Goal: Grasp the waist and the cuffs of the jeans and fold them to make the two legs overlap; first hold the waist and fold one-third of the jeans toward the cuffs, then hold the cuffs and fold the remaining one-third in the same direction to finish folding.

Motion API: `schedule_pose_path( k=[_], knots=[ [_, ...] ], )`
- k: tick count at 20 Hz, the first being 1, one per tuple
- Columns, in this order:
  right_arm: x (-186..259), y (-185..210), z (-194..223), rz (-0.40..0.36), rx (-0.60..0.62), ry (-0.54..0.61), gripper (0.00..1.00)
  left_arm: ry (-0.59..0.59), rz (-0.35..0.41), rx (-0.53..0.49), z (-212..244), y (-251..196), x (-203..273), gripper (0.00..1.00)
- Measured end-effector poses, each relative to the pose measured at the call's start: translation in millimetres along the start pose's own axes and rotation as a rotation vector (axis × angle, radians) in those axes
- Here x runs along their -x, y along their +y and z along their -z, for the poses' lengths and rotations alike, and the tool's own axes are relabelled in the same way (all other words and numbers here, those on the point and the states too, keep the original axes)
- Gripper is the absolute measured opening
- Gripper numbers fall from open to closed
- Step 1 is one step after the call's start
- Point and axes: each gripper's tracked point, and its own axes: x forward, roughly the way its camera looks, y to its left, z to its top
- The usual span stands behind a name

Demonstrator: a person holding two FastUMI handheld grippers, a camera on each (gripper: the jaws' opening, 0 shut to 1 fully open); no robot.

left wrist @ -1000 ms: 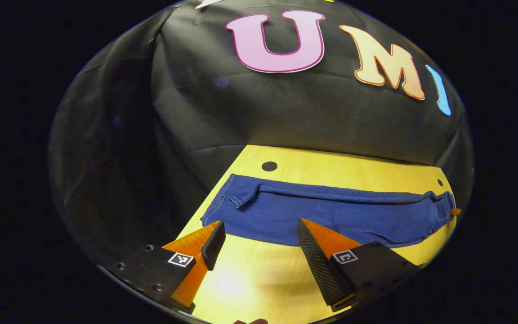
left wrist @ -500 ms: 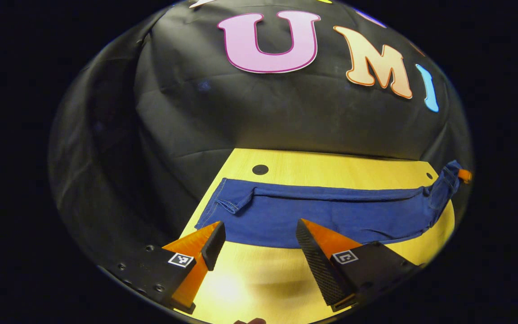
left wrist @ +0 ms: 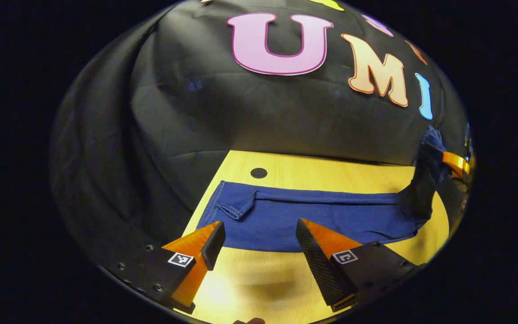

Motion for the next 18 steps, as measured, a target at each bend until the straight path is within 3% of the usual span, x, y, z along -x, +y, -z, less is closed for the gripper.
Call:
schedule_pose_path(
  k=[3,6,8,14,18],
  knots=[
    [-52.8,-6.6,77.0,0.018,-0.022,0.111,0.03,-0.007,0.005,0.032,5.2,9.5,-8.3,0.96],
    [-91.6,-28.9,157.1,0.096,-0.036,0.256,0.03,-0.036,-0.023,0.053,4.8,24.3,-18.6,0.99],
    [-103.2,-42.5,187.4,0.135,-0.071,0.319,0.03,-0.037,-0.027,0.083,11.1,29.0,-23.6,0.98],
    [-101.1,-45.8,196.2,0.138,0.038,0.331,0.03,0.031,-0.086,0.109,43.5,61.1,-38.9,0.99],
    [-100.3,-46.4,196.5,0.155,0.038,0.349,0.03,0.09,-0.103,0.123,71.0,76.7,-48.0,0.99]
  ],
)
